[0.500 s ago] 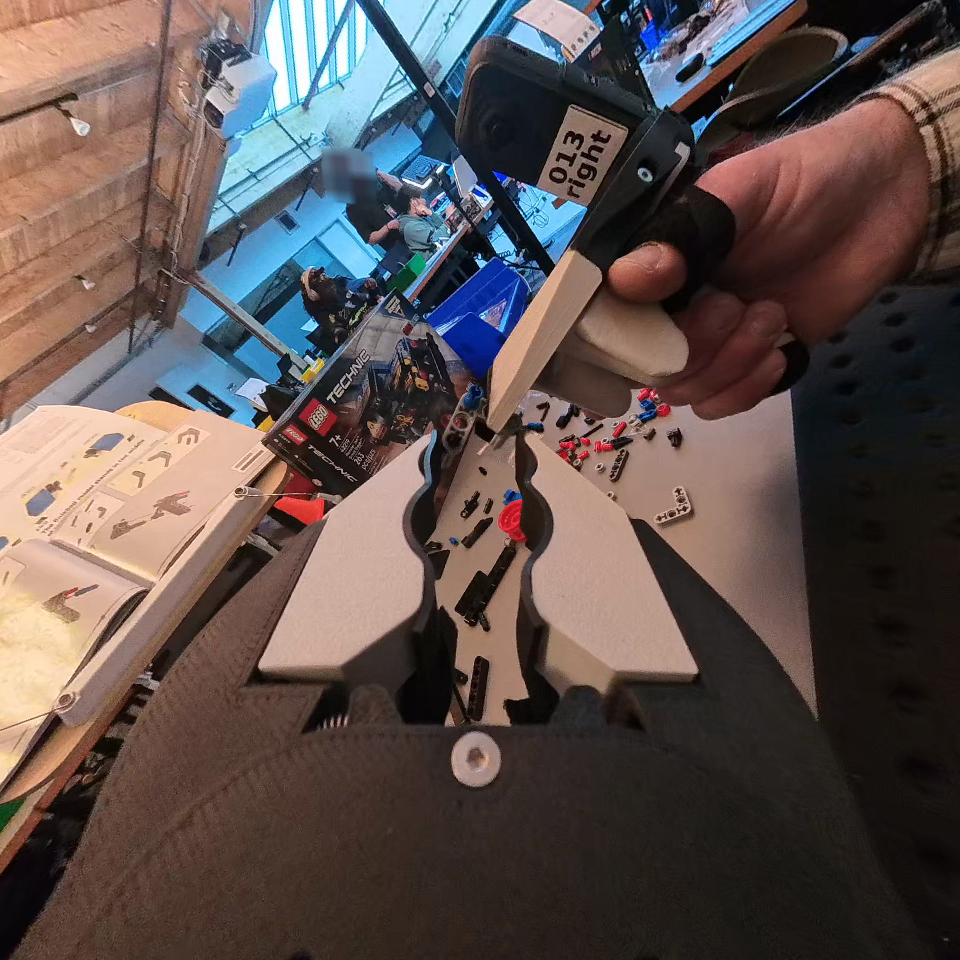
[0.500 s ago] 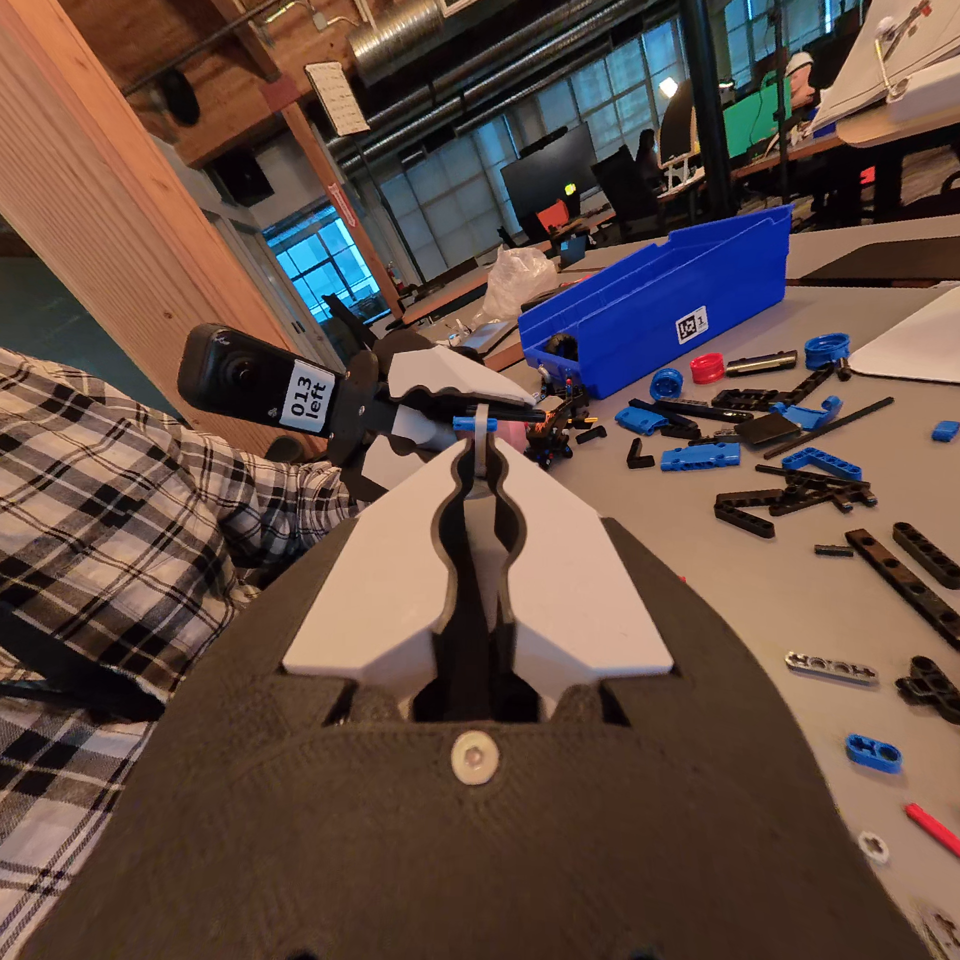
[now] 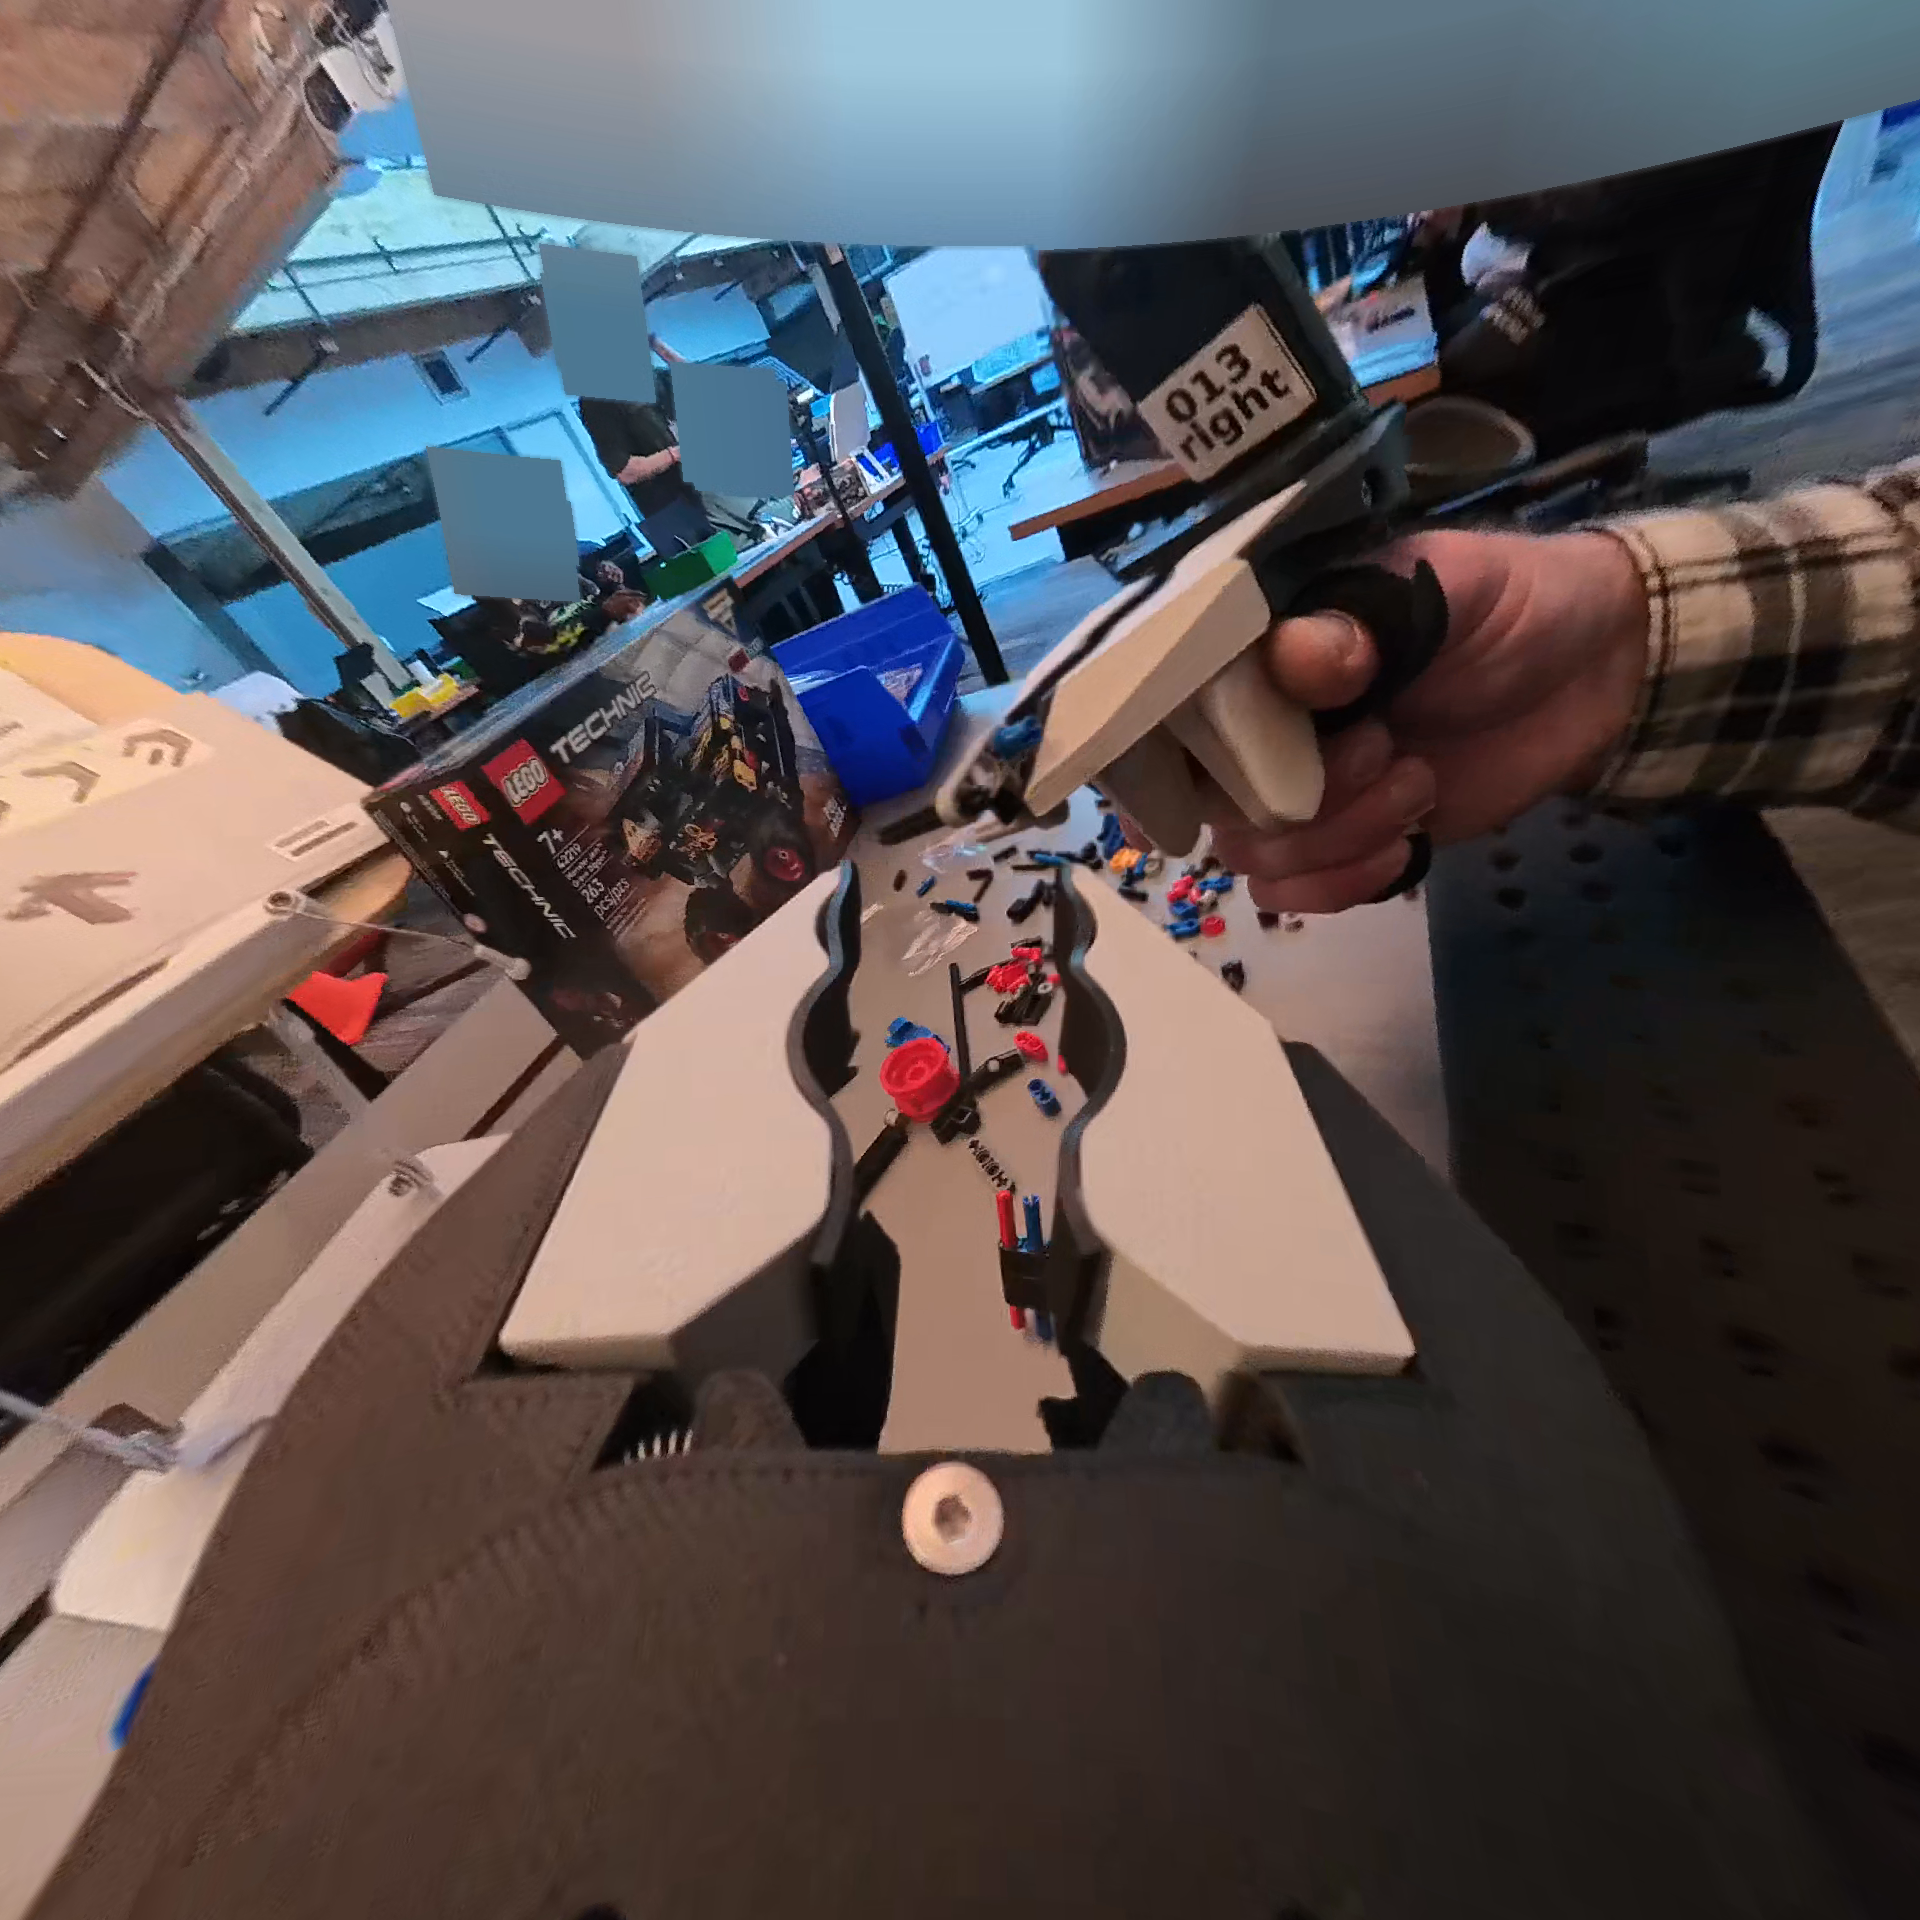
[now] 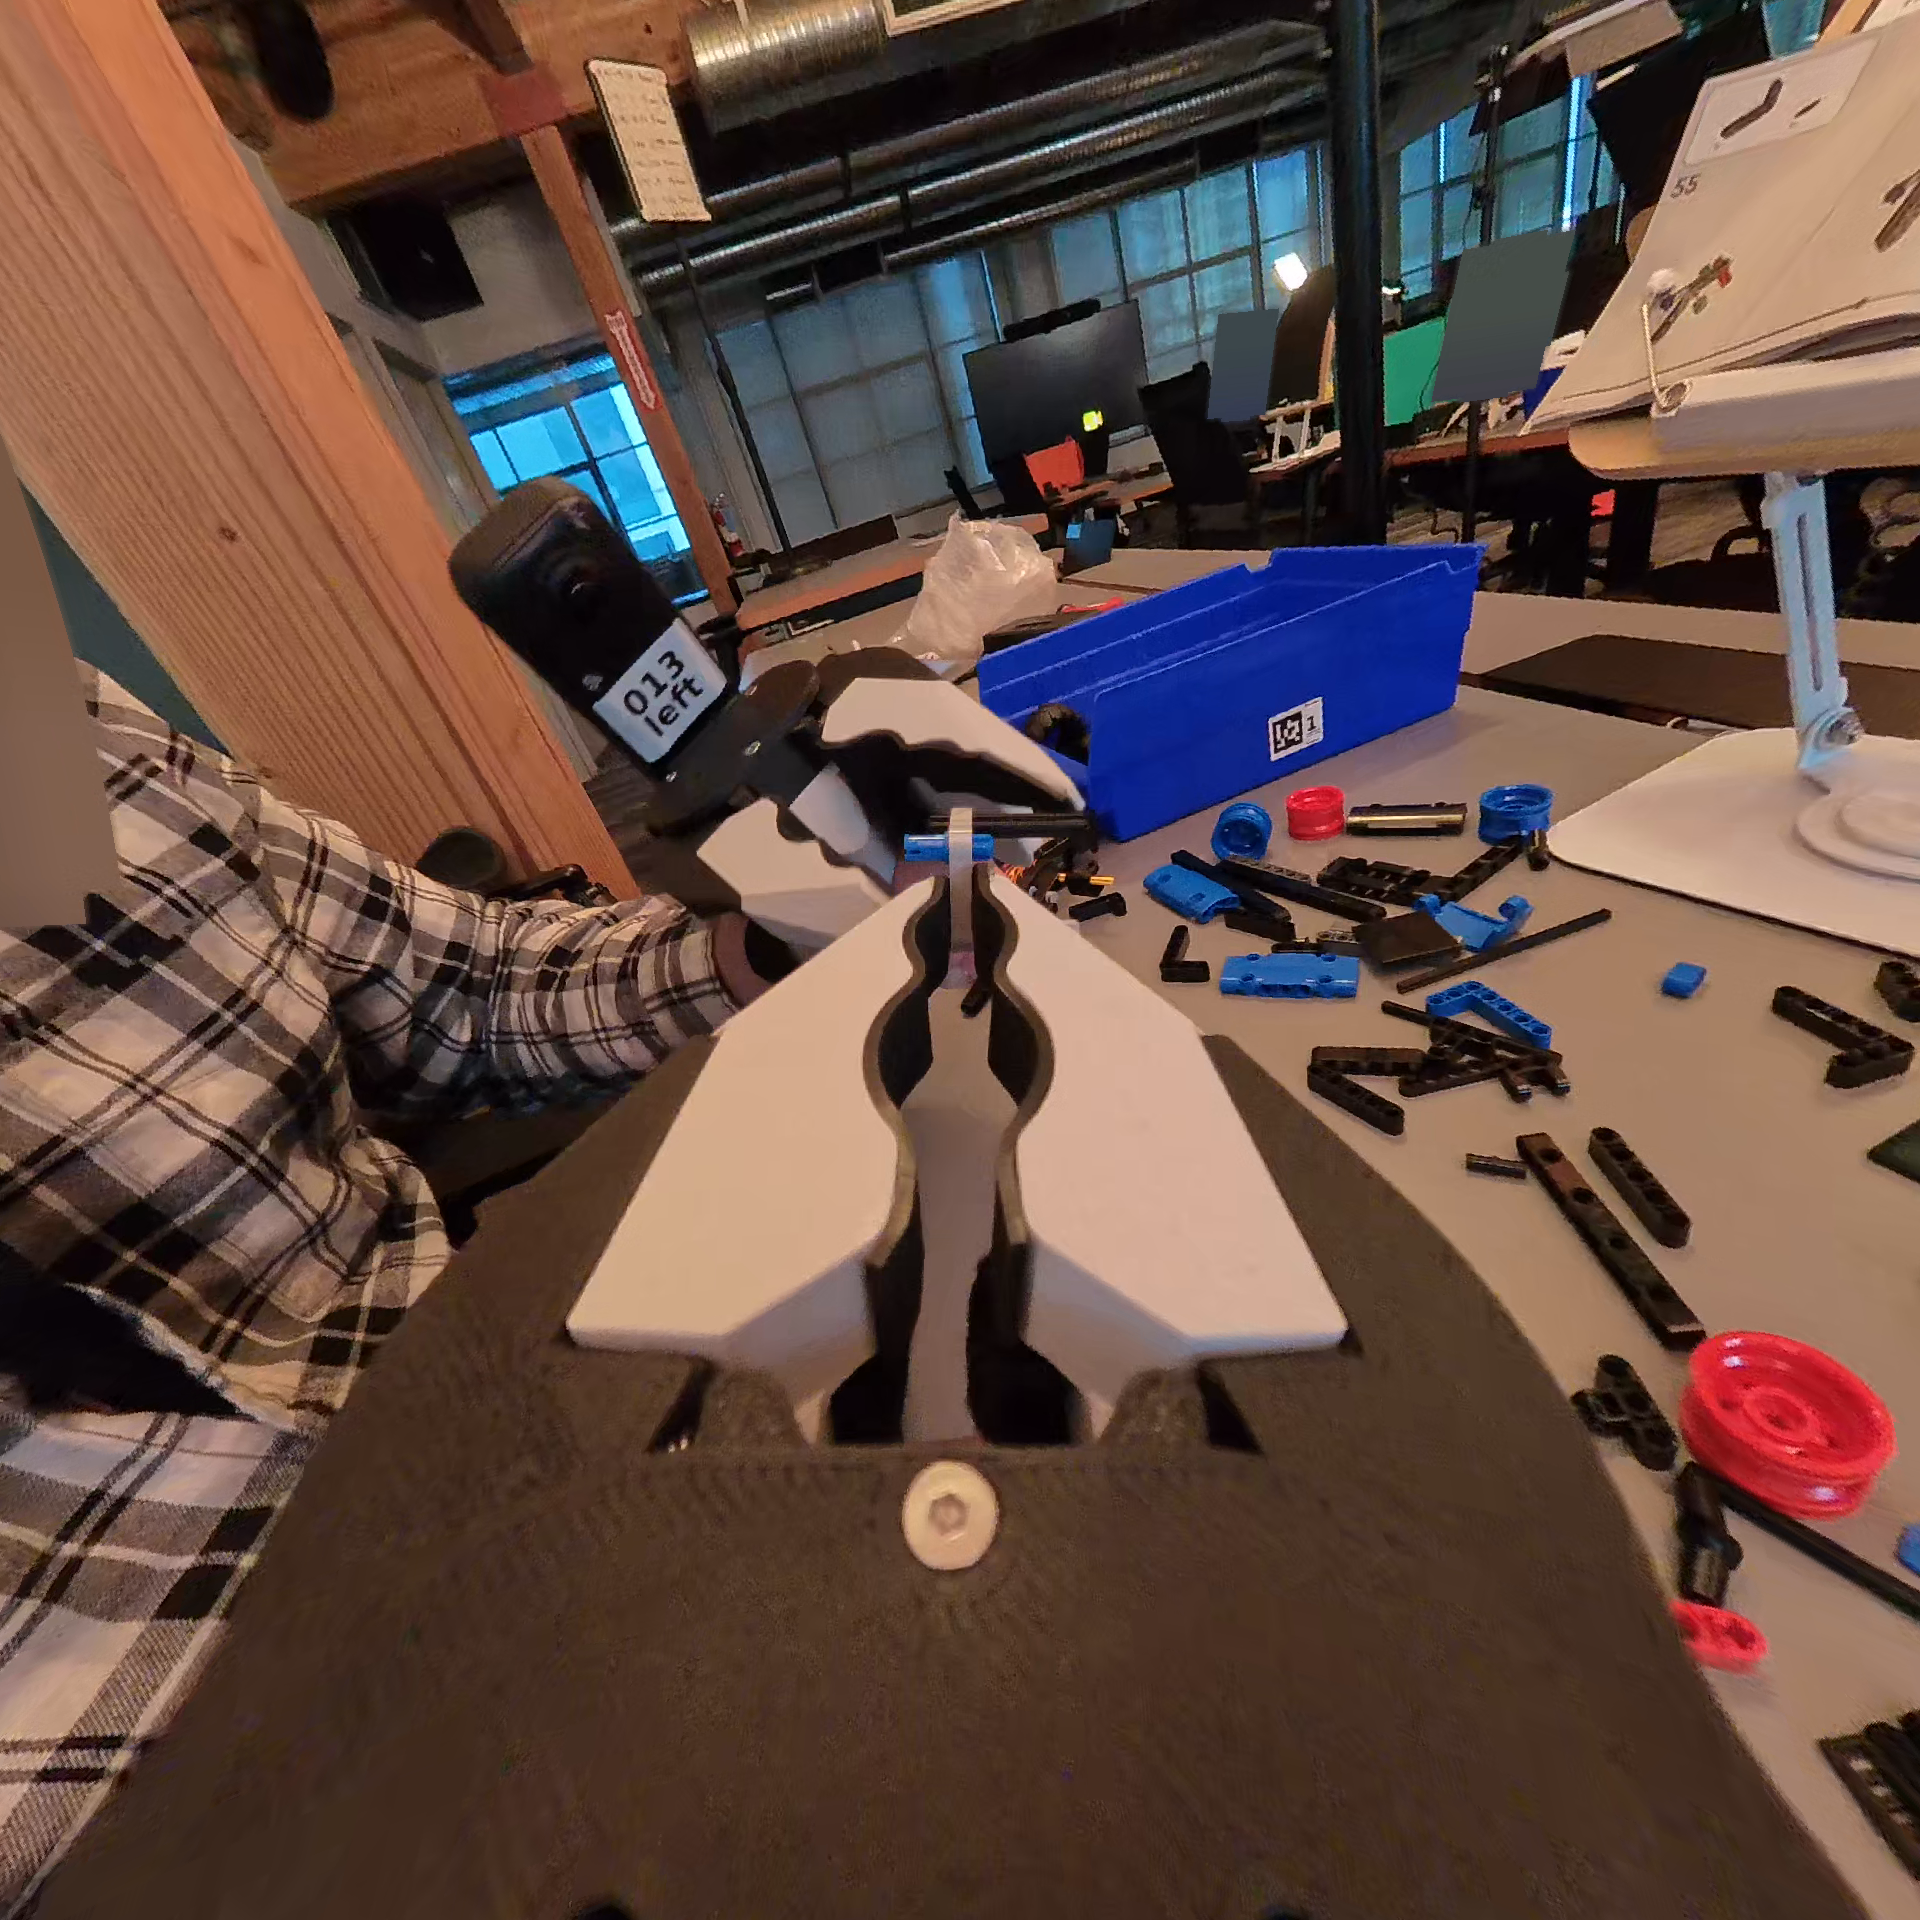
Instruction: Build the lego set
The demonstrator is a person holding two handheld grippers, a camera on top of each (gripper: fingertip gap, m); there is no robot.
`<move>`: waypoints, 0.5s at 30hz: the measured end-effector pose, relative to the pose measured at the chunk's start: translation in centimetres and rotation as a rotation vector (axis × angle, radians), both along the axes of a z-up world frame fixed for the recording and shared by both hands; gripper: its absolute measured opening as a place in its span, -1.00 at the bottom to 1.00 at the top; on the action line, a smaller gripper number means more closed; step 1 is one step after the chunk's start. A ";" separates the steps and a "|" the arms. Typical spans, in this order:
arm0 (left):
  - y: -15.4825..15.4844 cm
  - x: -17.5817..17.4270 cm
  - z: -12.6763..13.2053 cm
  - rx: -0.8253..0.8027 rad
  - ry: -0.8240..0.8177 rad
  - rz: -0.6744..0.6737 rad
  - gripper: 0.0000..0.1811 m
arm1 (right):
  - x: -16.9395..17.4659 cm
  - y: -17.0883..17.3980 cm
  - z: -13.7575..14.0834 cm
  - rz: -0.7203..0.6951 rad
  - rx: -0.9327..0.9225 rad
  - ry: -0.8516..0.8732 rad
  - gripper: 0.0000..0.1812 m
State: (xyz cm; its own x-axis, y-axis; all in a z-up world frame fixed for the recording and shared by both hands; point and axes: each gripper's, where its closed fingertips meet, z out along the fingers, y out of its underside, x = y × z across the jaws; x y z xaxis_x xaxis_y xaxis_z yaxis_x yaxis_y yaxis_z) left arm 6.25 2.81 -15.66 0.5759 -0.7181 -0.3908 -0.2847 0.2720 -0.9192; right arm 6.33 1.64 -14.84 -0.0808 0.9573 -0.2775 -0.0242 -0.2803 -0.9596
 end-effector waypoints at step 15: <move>-1.0 0.5 0.3 -0.169 -0.117 -0.169 -0.89 | 0.1 -0.2 -1.0 -0.056 0.258 -0.097 -0.98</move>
State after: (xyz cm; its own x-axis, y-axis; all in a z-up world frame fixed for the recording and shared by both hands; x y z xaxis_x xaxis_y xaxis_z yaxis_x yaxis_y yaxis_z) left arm 6.76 1.80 -15.32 0.4762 -0.8574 -0.1953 -0.1373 0.1468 -0.9796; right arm 6.45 1.44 -15.86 -0.0106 0.9996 -0.0278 0.0625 -0.0270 -0.9977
